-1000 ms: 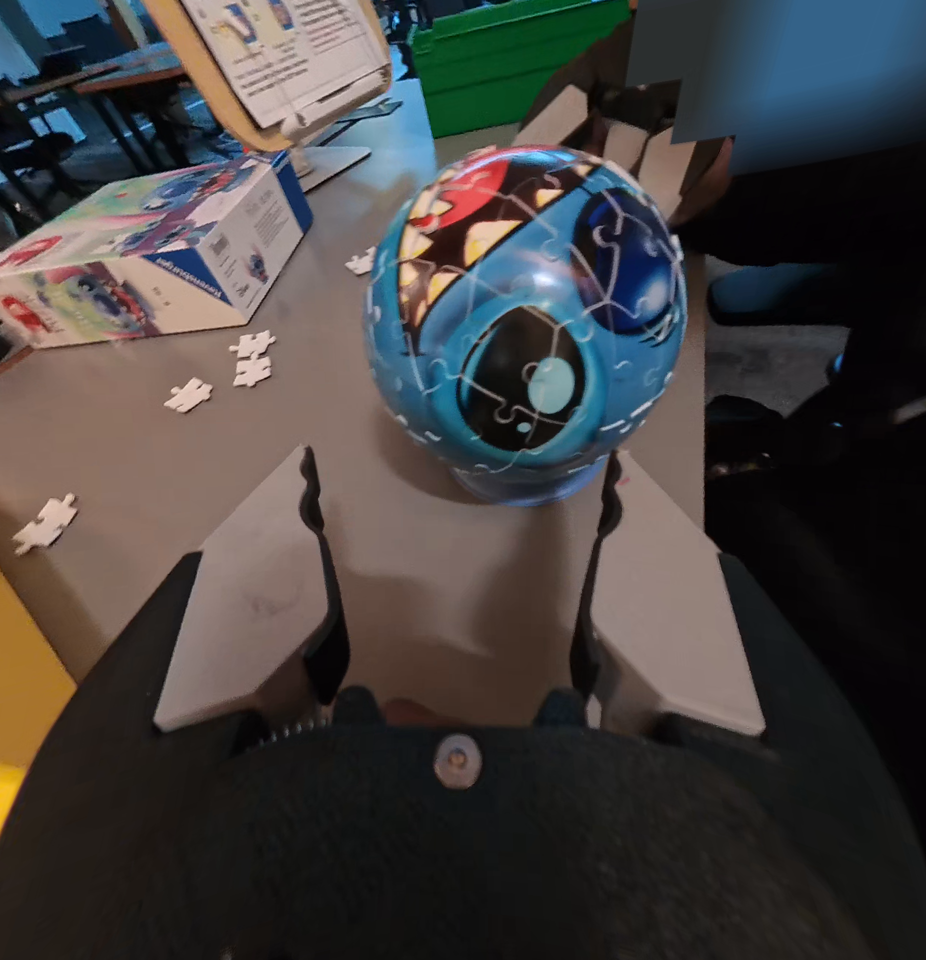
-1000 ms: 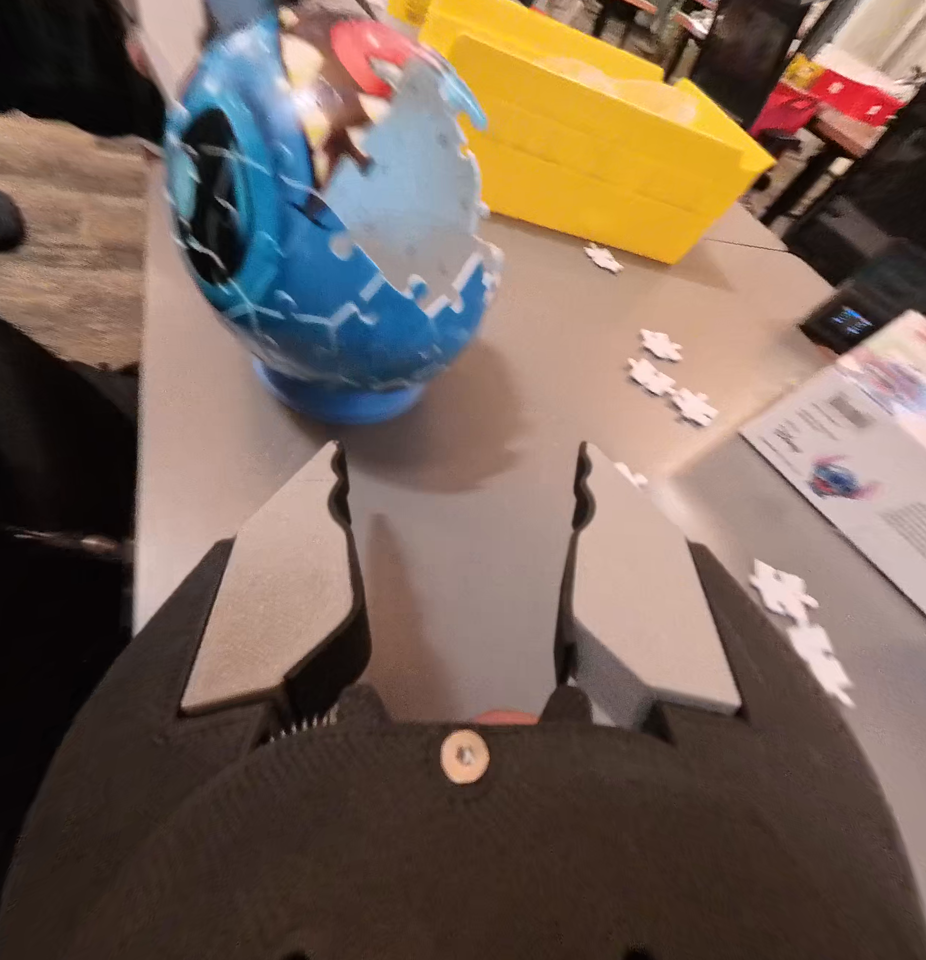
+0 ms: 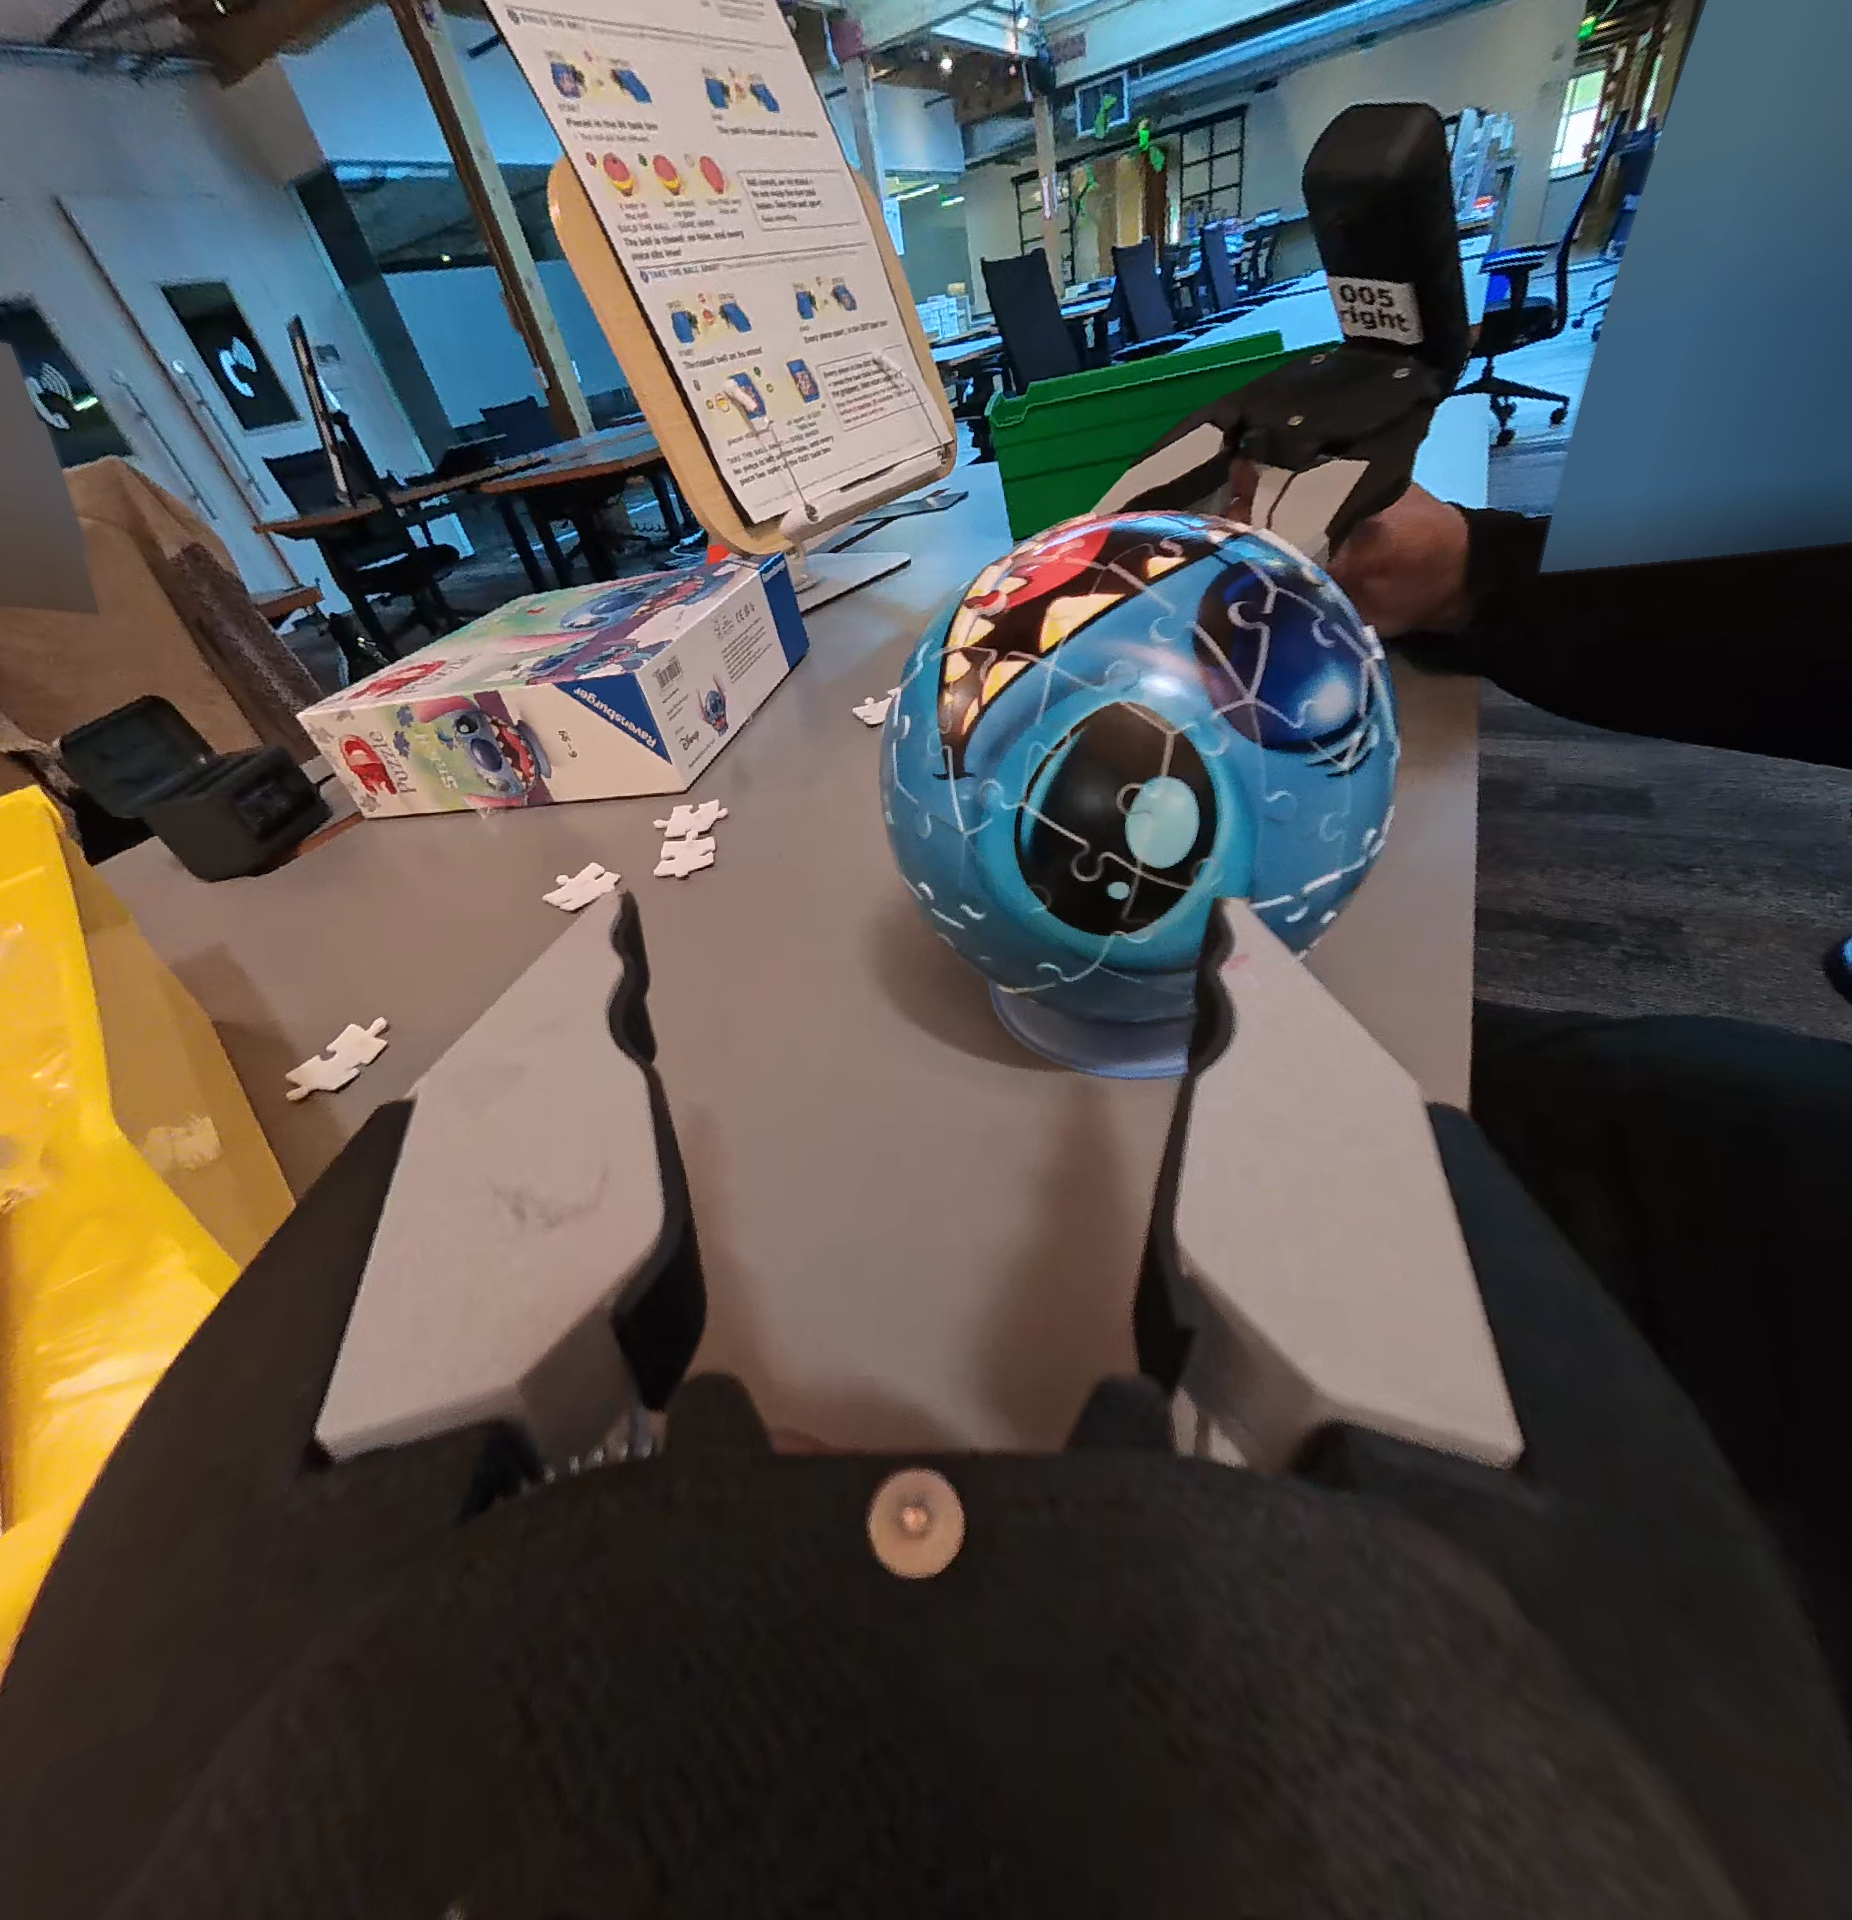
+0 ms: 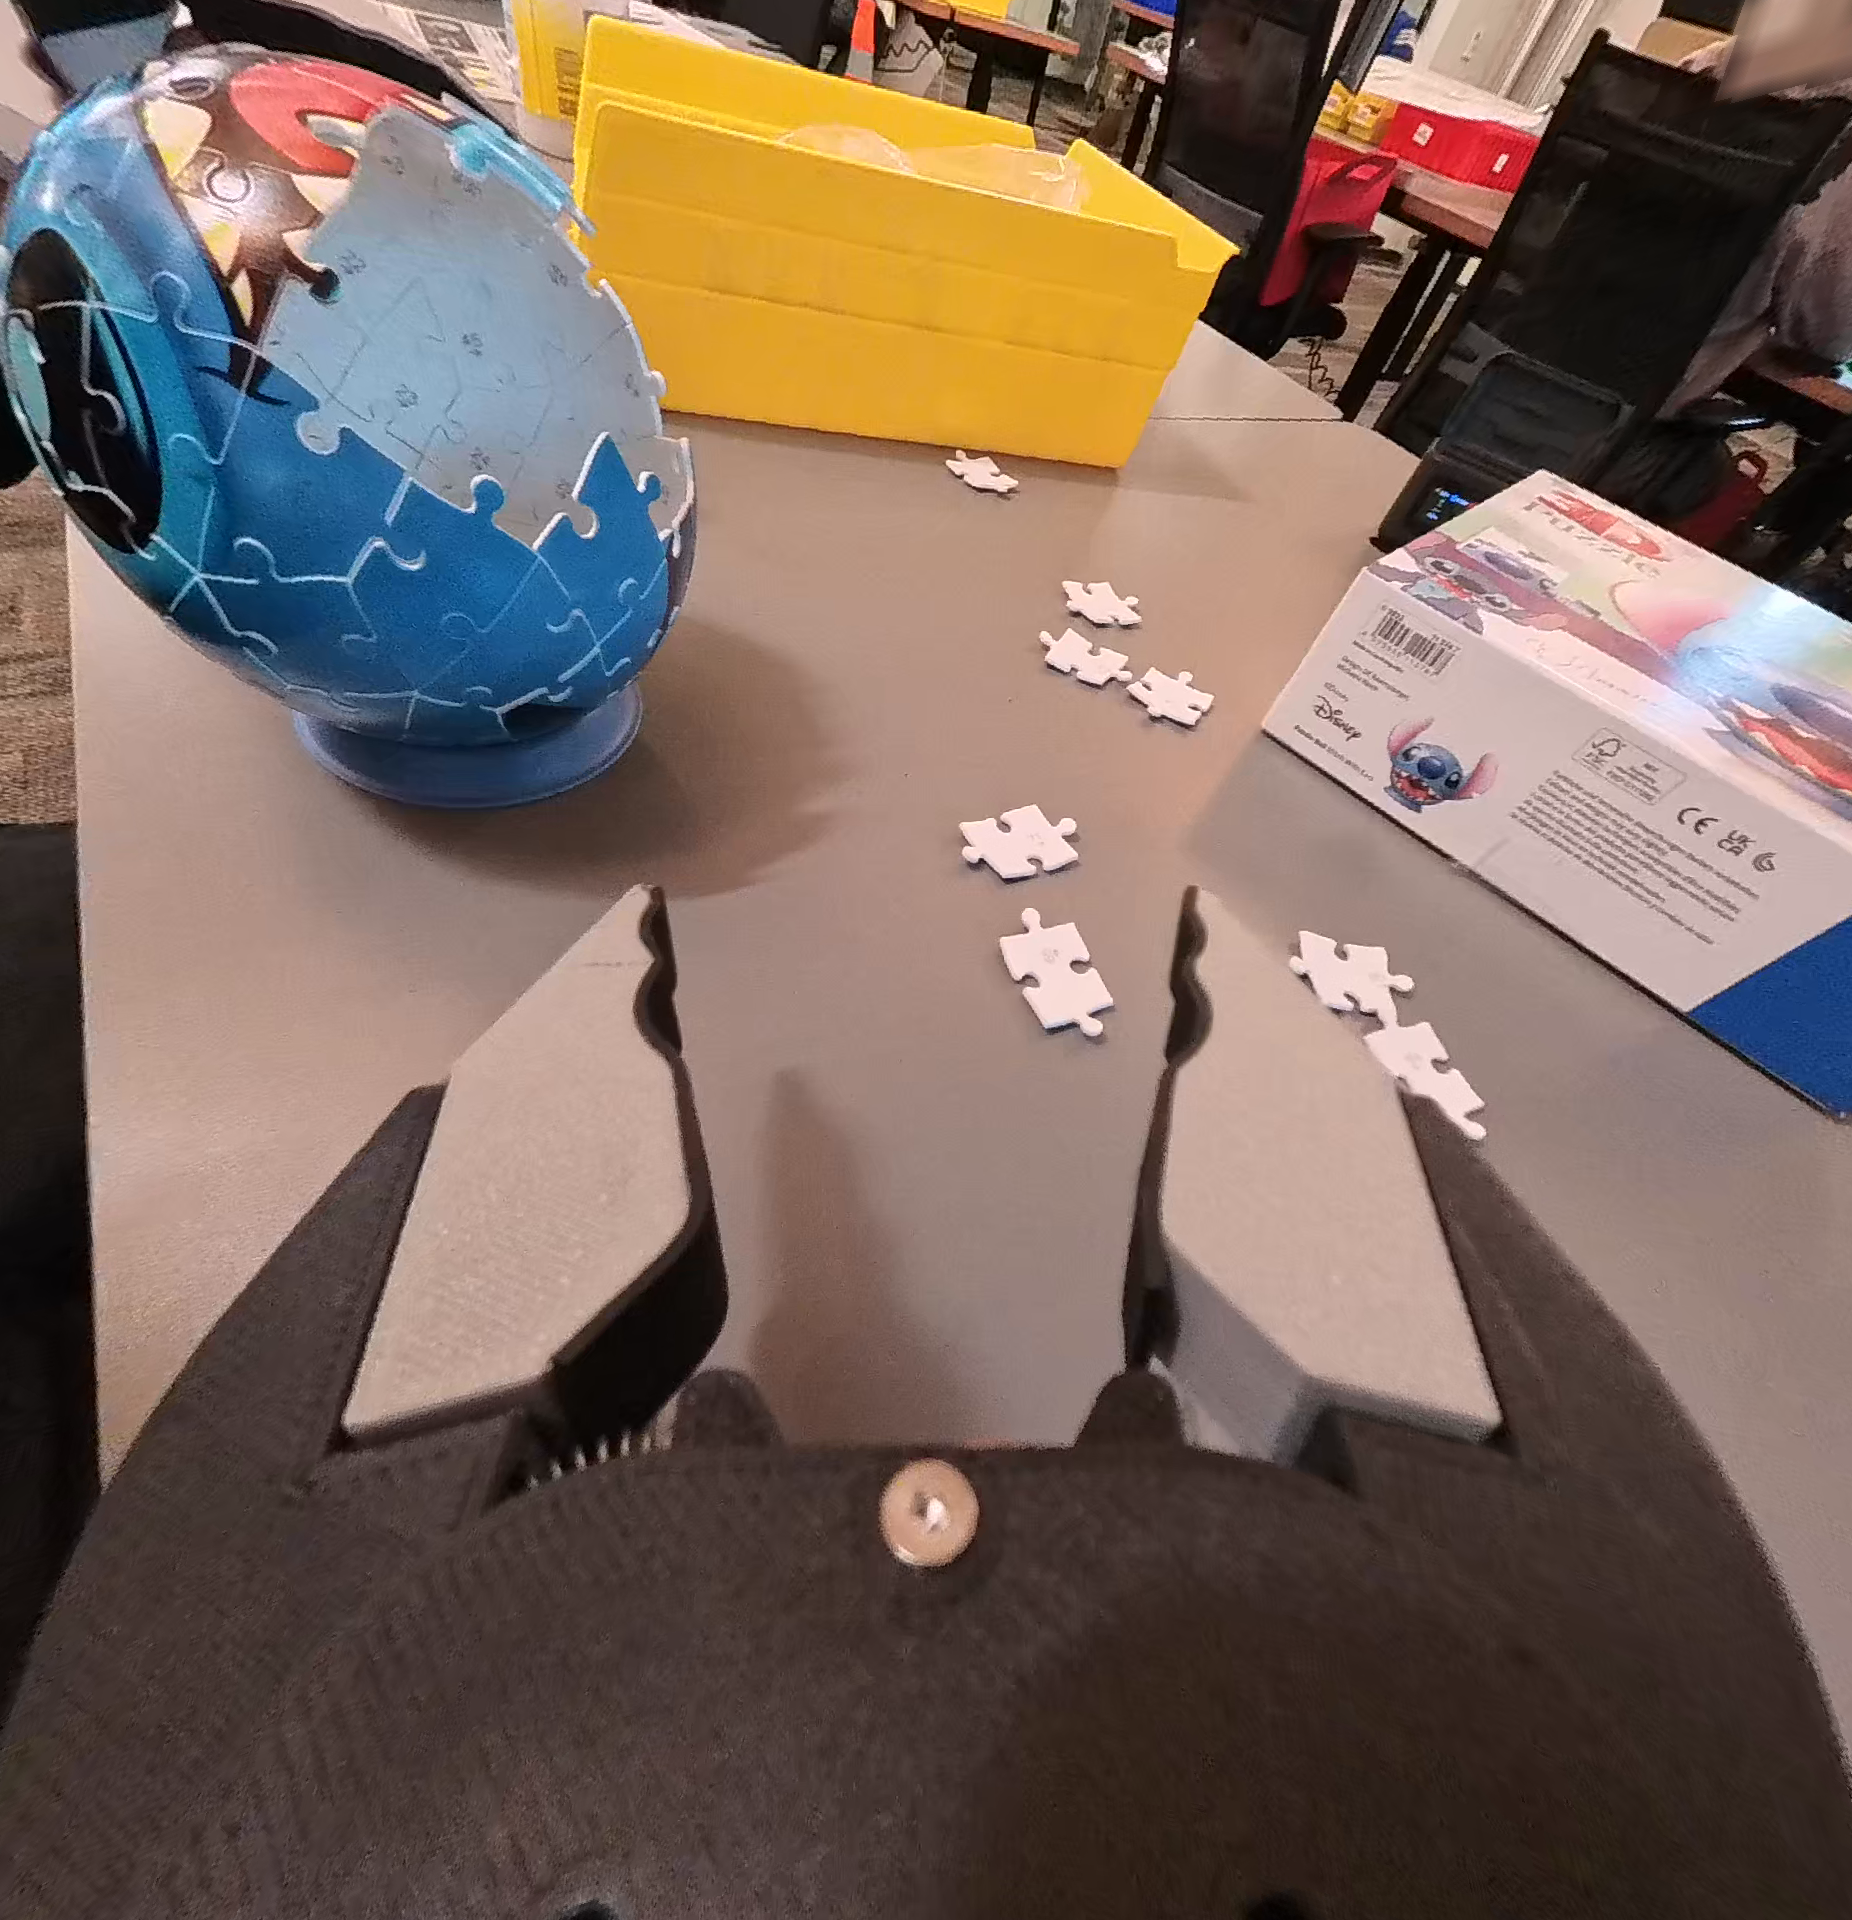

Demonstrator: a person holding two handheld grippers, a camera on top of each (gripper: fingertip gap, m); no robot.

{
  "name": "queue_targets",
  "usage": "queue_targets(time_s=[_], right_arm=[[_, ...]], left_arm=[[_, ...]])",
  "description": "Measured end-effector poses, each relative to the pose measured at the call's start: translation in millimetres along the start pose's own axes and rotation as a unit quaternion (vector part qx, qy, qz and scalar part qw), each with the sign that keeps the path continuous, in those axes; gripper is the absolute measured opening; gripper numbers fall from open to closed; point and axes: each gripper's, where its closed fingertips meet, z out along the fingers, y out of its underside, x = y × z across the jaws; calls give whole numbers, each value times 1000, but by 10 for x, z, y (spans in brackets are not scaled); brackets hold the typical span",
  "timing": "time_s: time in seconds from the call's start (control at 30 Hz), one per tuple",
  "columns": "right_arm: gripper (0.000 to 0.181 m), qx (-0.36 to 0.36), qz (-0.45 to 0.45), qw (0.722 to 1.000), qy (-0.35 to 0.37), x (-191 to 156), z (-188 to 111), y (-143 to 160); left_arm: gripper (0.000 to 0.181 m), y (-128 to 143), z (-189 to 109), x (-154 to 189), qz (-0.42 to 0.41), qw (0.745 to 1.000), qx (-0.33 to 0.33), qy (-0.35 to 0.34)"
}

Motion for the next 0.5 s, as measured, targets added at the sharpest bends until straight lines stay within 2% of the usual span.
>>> queue_targets(time_s=[0.27, 0.5], right_arm=[[101, 11, 13, 999, 40, 134, -40, -21], [105, -22, -46, 998, 28, -20, 39, 50]], left_arm=[[98, -55, -33, 61, 26, 999, 20, 0], [98, -70, -51, 187, 58, 998, 25, 13]])
